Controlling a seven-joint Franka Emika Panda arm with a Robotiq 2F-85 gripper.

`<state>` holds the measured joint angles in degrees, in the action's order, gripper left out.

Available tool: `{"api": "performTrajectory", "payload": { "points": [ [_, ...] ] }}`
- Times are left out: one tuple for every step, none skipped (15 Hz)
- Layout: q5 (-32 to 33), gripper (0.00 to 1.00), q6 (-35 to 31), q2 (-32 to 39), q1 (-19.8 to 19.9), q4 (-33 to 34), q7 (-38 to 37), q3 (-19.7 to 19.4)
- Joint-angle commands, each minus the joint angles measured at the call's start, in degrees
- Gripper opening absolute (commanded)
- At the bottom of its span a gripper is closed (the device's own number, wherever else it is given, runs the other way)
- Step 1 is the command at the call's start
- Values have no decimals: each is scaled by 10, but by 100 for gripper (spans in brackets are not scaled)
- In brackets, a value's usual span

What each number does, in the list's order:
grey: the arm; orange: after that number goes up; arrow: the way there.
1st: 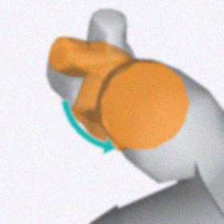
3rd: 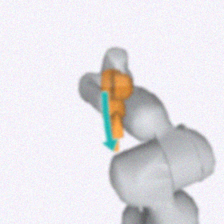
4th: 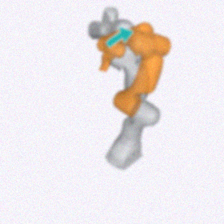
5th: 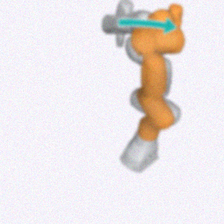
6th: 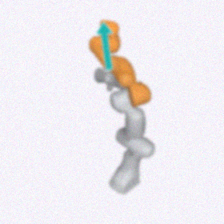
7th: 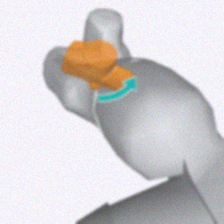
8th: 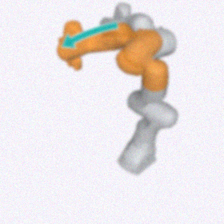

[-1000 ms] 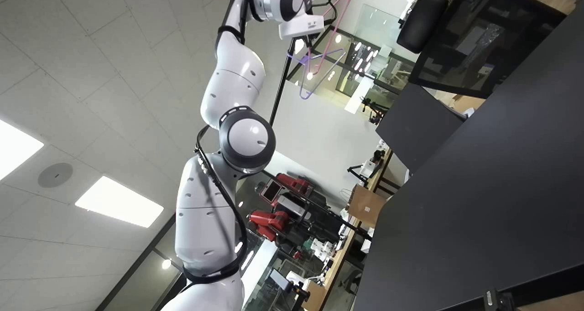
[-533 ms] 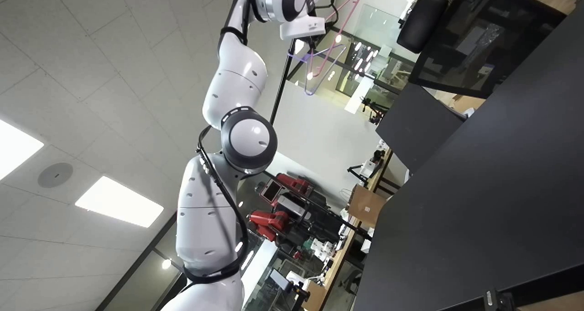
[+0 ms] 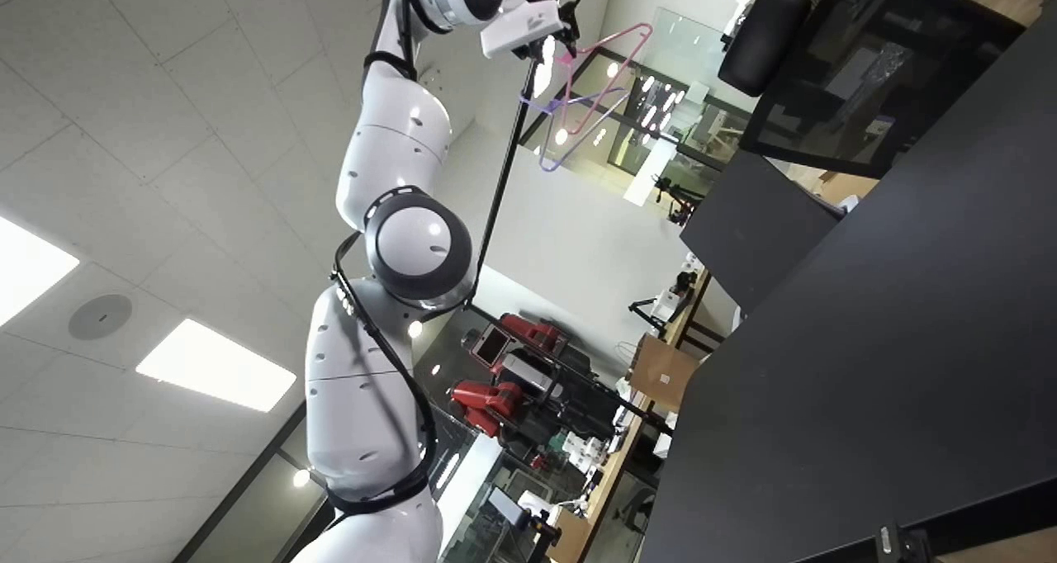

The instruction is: Hook the hanger onto the rail

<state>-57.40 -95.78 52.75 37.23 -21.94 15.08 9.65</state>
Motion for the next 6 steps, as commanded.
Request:
{"api": "performTrajectory", "payload": {
  "points": [
    [78, 95, 34, -40, 13, 21, -48, -35],
    [58, 99, 5, -19, 10, 11, -14, -1],
    [64, 84, 9, -27, 14, 10, -15, 0],
    [63, 90, 9, -28, 16, 10, -14, 3],
    [62, 98, 8, -26, 15, 8, -12, 5],
    [62, 99, 7, -22, 14, 7, -11, 6]
  ]
}}
